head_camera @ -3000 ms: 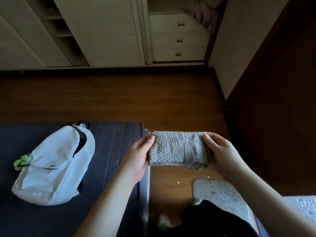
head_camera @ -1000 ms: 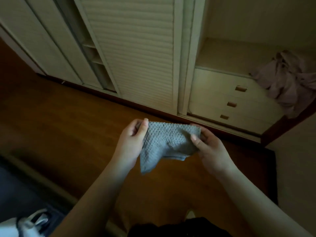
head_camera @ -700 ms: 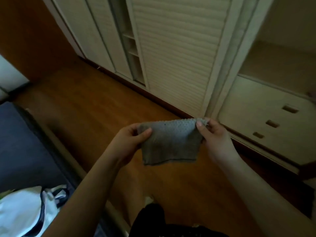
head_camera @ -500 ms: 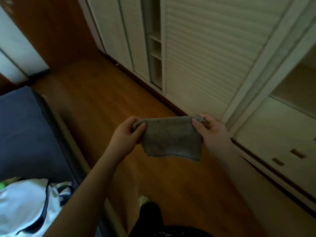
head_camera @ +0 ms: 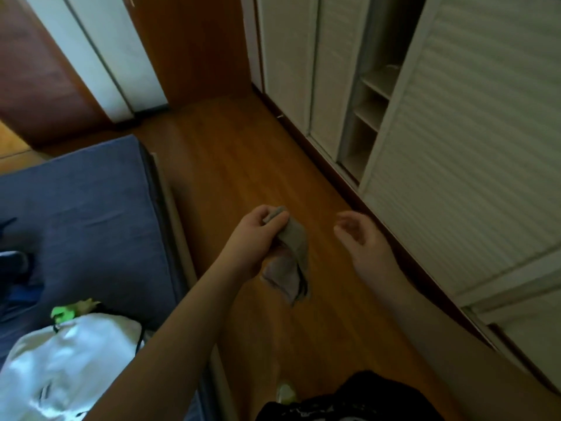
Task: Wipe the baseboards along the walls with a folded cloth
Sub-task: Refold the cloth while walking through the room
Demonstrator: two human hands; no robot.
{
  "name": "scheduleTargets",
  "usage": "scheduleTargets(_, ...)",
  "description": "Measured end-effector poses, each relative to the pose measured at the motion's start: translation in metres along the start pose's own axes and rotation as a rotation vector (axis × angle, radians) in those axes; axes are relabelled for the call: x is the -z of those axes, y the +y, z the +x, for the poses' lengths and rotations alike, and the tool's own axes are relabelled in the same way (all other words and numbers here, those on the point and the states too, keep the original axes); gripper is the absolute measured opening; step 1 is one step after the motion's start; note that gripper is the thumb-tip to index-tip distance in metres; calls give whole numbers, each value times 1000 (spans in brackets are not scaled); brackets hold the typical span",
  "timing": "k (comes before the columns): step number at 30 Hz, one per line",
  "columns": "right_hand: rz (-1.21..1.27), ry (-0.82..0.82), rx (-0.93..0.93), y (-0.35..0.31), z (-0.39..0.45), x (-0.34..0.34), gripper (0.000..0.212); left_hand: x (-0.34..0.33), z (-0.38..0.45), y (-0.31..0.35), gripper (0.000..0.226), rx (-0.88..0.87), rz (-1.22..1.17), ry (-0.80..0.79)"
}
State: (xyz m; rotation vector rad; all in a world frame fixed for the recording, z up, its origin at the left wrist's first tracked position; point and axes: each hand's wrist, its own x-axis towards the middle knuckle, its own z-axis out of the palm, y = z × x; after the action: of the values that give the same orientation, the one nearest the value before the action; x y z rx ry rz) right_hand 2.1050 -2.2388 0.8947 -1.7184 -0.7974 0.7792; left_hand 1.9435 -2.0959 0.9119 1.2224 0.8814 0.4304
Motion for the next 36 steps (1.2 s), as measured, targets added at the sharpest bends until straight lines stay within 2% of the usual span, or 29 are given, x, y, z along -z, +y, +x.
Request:
scheduleTargets(2, -45, -150, -7, -5, 13, -15, 20, 2, 22, 3, 17, -5, -47, 95)
scheduleTargets(6, -26, -363, -40, -10, 51, -35, 37, 1, 72, 14, 15, -34, -73, 258)
scheduleTargets(8, -80, -380, -28, -8, 82, -38, 35, 1, 101, 23, 15, -46, -62, 305)
scheduleTargets(11, -151, -382, 19, -8, 140, -33, 8, 1, 147, 41, 17, -52, 2, 362)
scheduleTargets(13, -149, -404, 25, -13, 181, -26, 19, 0, 174, 56, 22, -55, -23, 320)
scheduleTargets(15, -8, -436, -62, -20, 222, -16, 20, -1, 196, 69, 27, -76, -6, 268)
scheduleTargets(19, 229, -487, -206, -35, 290, -13, 19, 9, 213, 74, 18, -279, 408, 330)
scheduleTargets(21, 334, -496, -259, -43, 315, -21, 20, 14, 215, 71, 16, -347, 466, 294)
scheduleTargets(23, 448, -508, -331, -54, 334, -31, 25, 23, 220, 68, 25, -460, 580, 261)
scheduleTargets(25, 568, -529, -395, -64, 351, -44, 30, 35, 230, 68, 44, -562, 744, 252)
scheduleTargets(27, 654, -559, -441, -75, 368, -58, 34, 49, 244, 70, 55, -591, 845, 288)
scheduleTargets(29, 691, -611, -457, -83, 384, -76, 35, 65, 259, 72, 48, -594, 856, 385)
scheduleTargets(31, 671, -664, -448, -90, 402, -96, 34, 86, 275, 77, 31, -597, 823, 485)
scheduleTargets(36, 569, -706, -449, -109, 457, -156, 32, 154, 316, 99, 13, -502, 551, 529)
